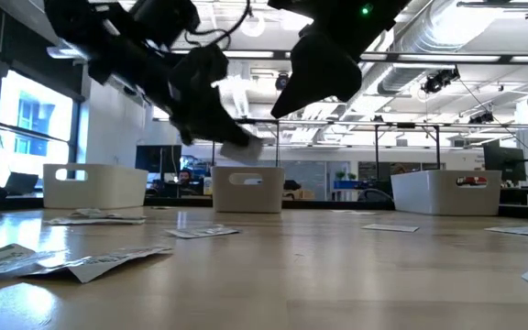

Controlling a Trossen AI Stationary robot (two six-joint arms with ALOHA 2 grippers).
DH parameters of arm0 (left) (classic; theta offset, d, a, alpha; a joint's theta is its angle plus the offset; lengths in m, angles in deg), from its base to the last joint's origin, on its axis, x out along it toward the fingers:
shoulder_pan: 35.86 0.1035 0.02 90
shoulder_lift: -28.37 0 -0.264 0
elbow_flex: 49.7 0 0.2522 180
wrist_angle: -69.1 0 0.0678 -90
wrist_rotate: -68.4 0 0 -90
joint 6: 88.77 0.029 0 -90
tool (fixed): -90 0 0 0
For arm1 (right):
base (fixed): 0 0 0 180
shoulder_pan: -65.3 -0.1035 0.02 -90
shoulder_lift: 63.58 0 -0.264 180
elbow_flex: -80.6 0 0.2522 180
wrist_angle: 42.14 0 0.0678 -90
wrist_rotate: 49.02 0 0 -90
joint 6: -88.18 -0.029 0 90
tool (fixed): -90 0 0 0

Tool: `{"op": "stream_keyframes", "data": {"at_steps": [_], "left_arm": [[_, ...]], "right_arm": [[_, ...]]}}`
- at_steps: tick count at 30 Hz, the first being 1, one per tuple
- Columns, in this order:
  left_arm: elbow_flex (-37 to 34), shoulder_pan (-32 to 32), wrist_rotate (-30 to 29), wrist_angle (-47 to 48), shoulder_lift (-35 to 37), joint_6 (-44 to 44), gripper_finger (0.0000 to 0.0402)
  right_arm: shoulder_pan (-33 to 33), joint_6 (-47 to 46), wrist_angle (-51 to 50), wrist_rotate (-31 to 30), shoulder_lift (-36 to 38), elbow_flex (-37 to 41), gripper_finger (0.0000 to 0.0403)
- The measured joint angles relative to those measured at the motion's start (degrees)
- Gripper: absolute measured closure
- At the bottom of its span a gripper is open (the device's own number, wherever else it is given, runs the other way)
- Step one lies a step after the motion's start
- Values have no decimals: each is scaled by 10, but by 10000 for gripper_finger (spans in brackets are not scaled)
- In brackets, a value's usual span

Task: Pick & Place First Aid Supplies
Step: Put the blue pad into the white bin

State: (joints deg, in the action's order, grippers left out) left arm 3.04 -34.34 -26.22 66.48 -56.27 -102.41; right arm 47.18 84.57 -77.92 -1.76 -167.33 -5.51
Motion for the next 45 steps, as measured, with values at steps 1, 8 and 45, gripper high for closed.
{"op": "stream_keyframes", "data": {"at_steps": [1,8,45], "left_arm": [[0,0,-20,36,23,3,399],[0,6,-253,336,214,1,400],[113,463,-331,529,-44,-15,379]], "right_arm": [[0,-7,0,5,0,0,255],[4,-24,1,21,0,0,212],[20,-25,38,172,0,1,221]]}}
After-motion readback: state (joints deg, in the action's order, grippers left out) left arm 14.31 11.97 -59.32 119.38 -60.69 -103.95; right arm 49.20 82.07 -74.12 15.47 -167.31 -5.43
